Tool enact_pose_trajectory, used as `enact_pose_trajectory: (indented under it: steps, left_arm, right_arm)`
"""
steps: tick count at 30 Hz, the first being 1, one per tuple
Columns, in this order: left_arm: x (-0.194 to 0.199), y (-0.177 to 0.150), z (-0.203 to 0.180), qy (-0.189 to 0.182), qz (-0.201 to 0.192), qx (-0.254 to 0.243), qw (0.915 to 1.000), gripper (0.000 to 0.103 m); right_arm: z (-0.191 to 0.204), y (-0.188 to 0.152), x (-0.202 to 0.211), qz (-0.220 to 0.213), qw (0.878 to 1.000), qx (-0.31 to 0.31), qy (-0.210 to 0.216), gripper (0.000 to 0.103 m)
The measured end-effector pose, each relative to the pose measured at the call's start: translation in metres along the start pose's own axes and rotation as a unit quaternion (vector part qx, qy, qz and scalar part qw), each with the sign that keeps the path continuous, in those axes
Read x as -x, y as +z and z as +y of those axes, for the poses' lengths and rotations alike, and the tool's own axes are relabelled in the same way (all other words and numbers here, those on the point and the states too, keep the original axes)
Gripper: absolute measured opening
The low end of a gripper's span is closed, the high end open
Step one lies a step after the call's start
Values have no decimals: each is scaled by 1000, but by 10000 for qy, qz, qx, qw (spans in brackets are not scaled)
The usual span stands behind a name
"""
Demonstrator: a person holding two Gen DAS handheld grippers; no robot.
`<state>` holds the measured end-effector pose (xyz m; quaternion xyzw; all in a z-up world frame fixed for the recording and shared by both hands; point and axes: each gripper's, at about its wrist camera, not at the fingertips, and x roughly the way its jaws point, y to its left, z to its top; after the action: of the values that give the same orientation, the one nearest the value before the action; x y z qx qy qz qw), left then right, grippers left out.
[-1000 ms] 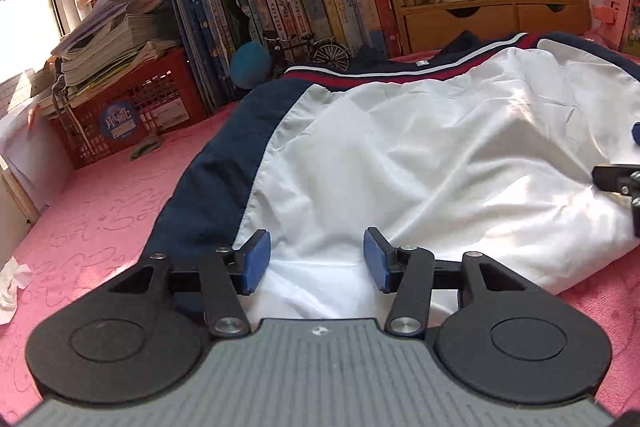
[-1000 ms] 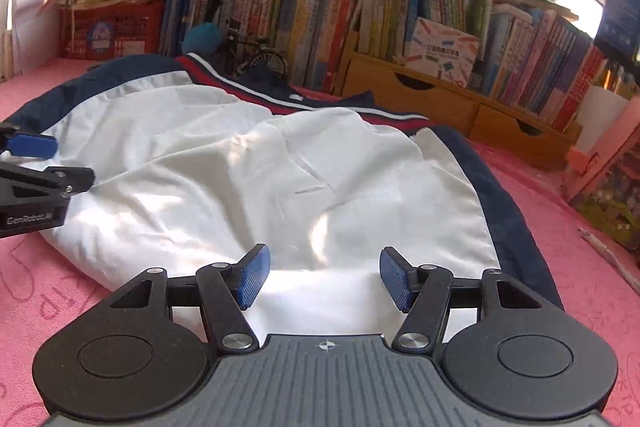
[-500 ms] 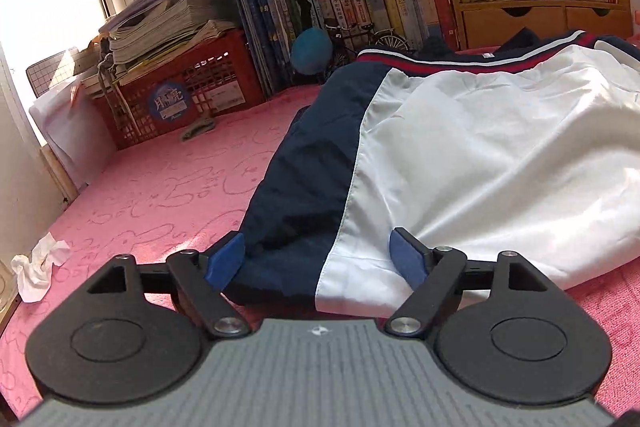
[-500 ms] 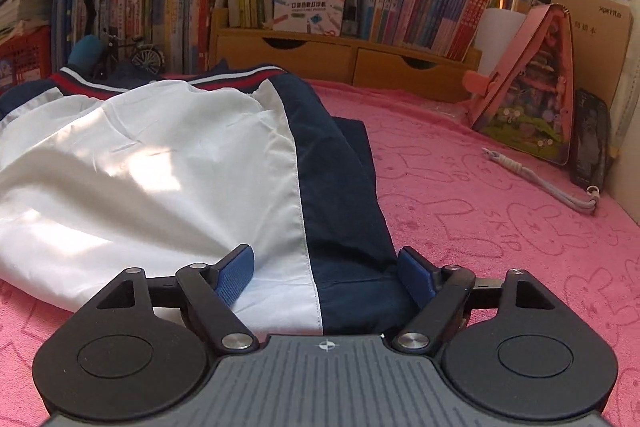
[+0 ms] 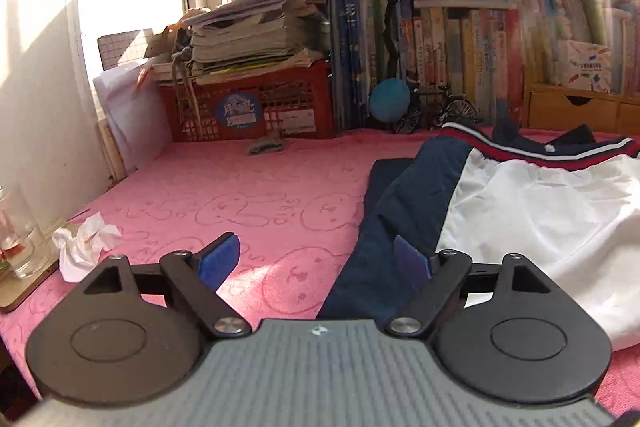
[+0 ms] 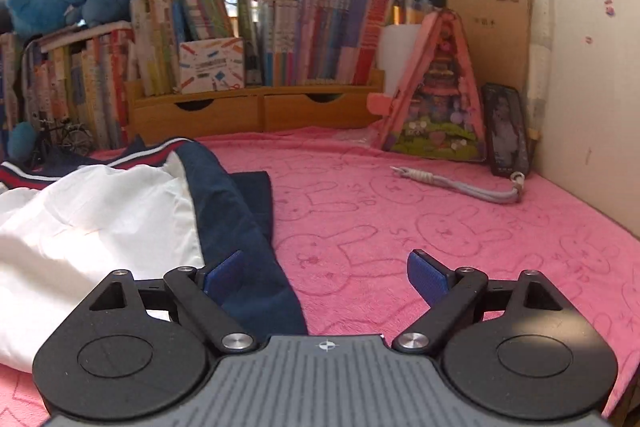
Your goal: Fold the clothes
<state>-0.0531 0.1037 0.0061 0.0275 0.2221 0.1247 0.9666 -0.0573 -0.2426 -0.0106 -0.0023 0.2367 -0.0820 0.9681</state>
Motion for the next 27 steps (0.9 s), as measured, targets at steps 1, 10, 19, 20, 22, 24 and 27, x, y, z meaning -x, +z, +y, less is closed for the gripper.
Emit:
enact_pose_trajectory:
  steps: [1, 10, 19, 20, 22, 24, 27]
  left_arm:
    - [-1, 5, -11, -289, -64, -158, 9994, 85]
    - [-66, 2, -107, -928, -29, -1854, 9783, 76]
    - [-107, -8, -41, 437, 62, -1860, 9816, 84]
    - [-106, -8, -38, 572, 61, -1931, 9795, 84]
    - [-104, -6, -32, 879, 100, -2050, 9747, 83]
    - [-96, 5, -26, 865, 60, -1940, 9772, 76]
    - [-75, 32, -36, -18, -352, -1690, 9850, 77]
  right_arm:
    - [15, 5, -1, -64, 9991, 282, 323, 87]
    - [140, 16, -47, 343, 9613, 1865, 2001, 67]
    - [50, 12, -90, 351, 9853, 1610, 449, 74]
    - [45, 10, -90, 255, 9832, 1805, 92, 74]
    - [27, 8, -92, 239, 9788, 1996, -396, 73]
    - [5, 16, -86, 262, 9863, 1609, -254, 72]
    - [2, 41, -73, 12, 9920, 1209, 359, 69]
